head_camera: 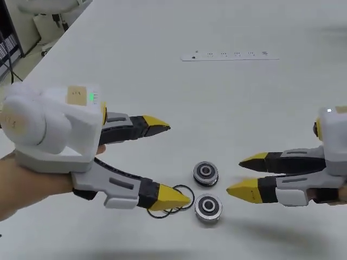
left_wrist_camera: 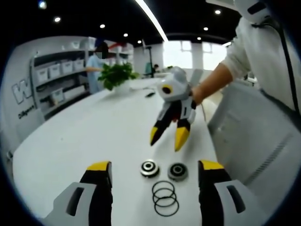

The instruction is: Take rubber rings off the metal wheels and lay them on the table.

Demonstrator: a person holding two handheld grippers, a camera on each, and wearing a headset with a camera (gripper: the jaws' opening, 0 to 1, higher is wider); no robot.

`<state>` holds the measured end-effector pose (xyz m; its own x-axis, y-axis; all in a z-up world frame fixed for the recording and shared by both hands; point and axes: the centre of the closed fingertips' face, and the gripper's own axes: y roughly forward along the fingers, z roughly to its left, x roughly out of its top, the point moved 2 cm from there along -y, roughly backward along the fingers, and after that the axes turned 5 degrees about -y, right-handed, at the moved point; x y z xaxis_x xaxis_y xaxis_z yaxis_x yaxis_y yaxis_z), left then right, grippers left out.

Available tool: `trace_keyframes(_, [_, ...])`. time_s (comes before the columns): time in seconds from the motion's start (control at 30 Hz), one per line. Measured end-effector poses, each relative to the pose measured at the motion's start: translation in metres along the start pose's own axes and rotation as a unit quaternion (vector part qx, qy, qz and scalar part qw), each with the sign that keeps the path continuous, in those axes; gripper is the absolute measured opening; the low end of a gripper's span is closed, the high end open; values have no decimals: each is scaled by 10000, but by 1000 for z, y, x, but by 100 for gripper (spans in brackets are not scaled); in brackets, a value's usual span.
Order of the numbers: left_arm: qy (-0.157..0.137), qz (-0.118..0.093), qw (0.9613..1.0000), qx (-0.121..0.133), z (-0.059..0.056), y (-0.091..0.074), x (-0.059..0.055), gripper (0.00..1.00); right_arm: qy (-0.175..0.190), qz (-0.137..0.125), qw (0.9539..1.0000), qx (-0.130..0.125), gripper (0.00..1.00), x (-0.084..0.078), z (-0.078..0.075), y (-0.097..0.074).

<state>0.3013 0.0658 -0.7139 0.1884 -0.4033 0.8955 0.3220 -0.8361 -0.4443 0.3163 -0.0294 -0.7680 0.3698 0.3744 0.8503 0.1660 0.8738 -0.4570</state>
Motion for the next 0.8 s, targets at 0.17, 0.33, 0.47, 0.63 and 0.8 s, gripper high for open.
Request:
trace_keyframes(0.17, [77, -1, 10000, -46, 2, 8, 1, 70, -85, 27, 10000, 19, 39, -2, -2, 4])
trace_keyframes(0.33, [109, -4, 9999, -111, 5, 16, -1, 65, -159, 44, 9999, 46, 37, -2, -4, 8])
trace_keyframes(0.47, [55, -83, 9998, -183, 5, 21, 2, 62, -212, 60, 9997, 75, 35, -3, -5, 12])
trace_keyframes(0.63, [77, -38, 9997, -240, 7, 29, -2, 56, -326, 103, 9993, 120, 33, -3, -6, 17])
trace_keyframes(0.8, [81, -2, 9996, -264, 9, 38, -7, 49, -430, 140, 9989, 146, 30, -2, -8, 23])
